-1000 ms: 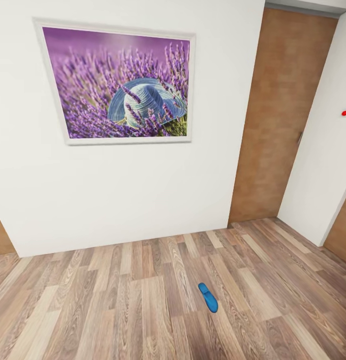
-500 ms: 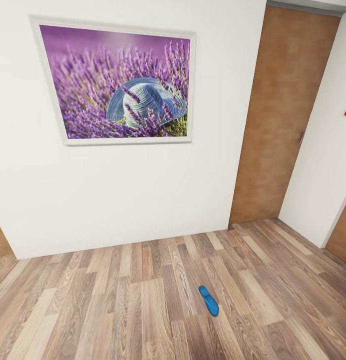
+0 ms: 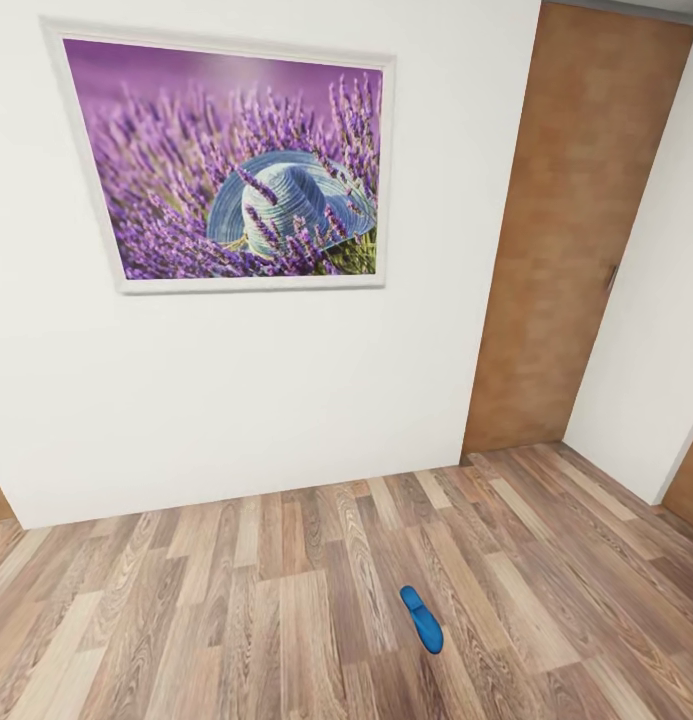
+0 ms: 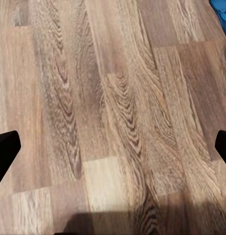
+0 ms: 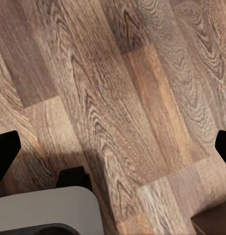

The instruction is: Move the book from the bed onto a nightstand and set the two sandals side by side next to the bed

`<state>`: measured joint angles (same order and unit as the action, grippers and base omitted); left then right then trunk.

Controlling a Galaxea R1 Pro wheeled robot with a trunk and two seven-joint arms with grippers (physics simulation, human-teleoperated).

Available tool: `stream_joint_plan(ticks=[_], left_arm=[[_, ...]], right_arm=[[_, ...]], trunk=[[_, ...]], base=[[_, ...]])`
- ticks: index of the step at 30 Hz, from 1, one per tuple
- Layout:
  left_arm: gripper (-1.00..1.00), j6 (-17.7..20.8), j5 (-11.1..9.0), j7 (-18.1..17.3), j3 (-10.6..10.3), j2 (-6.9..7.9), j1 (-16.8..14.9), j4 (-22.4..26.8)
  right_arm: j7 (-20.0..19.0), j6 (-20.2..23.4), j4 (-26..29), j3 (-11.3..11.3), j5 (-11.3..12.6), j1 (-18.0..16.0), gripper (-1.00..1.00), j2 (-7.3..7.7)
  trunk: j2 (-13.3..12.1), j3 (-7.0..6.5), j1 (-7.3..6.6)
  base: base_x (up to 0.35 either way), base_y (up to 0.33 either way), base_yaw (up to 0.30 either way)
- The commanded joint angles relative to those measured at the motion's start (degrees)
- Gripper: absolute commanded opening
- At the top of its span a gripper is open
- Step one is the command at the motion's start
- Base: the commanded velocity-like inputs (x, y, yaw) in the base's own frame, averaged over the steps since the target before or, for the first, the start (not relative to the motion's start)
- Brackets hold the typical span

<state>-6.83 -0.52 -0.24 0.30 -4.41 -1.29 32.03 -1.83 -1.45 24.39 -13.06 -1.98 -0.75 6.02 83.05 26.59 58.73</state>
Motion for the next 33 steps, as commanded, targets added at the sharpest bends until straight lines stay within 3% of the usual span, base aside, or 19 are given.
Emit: stream_joint_plan(ticks=[1, 21, 33], left_arm=[[1.00, -0.2, 0.0, 0.0, 0.0, -0.02, 0.0, 0.0], [1.00, -0.1, 0.0, 0.0, 0.0, -0.05, 0.0, 0.0], [1.00, -0.1, 0.0, 0.0, 0.0, 0.01, 0.0, 0.0]], right_arm=[[-0.2, -0.1, 0.0, -0.3, -0.2, 0.0, 1.00, -0.04], [-0.2, -0.1, 0.0, -0.3, -0.2, 0.0, 1.00, -0.05], [-0.2, -0.1, 0.0, -0.3, -0.2, 0.0, 1.00, -0.05]], trunk=[[0.0, 0.06, 0.00], [0.0, 0.06, 0.00], [0.0, 0.06, 0.00]], base=[[0.012, 0.000, 0.024], [0.020, -0.006, 0.227], [0.165, -0.071, 0.029]])
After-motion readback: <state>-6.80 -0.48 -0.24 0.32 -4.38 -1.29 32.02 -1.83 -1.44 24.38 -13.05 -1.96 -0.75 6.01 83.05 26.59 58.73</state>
